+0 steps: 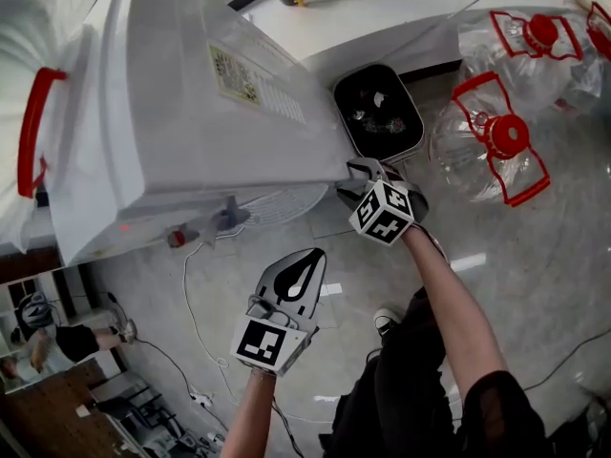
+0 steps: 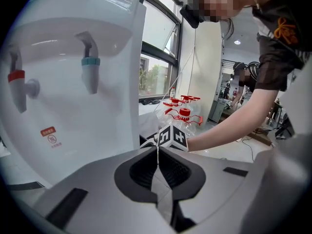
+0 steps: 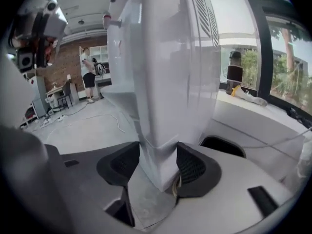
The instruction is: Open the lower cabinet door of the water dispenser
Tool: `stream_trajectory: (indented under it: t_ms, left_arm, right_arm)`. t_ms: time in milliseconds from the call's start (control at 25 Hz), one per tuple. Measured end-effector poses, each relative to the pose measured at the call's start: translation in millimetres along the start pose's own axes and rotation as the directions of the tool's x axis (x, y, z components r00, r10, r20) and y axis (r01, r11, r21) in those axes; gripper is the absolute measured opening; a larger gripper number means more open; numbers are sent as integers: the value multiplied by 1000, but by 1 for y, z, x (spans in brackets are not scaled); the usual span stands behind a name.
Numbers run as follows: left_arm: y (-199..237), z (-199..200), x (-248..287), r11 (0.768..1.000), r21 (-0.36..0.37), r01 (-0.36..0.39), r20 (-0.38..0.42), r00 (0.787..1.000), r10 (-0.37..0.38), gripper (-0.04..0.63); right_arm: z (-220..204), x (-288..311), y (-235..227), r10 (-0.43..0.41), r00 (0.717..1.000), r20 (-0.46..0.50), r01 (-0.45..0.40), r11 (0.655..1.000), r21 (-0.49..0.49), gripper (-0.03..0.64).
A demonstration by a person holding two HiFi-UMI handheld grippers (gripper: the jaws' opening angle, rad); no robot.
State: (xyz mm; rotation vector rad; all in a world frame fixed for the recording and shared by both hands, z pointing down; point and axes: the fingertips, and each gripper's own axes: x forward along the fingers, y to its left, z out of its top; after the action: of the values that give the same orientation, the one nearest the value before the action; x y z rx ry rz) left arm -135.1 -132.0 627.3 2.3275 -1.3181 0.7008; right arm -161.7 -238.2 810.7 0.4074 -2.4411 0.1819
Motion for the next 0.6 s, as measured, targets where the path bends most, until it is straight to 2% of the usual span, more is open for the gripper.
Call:
stream_trajectory:
  t_ms: [240,360,440,600]
  left_arm:
    - [-1,1,-17,999,-35,-20,0,1000,20,17]
    - [-3,3,-30,999,-44,-16,-2,1000,16,17]
    - [-6,1,-41,999,-46,-13,-15,1000,13,17]
    - [-17,-13,-62,999,-37,-3,-53,999,1,17]
  right_arm:
    - [1,-4,8,-19,1000,-25,21,996,91,235]
    - [-10,-17,28,-21,999,-29,24,993,115,232]
    - [-21,-30,53,16,999,-31,-12,993,115,203]
    - [-39,-48,110,109,991,-71,-101,989,110,194]
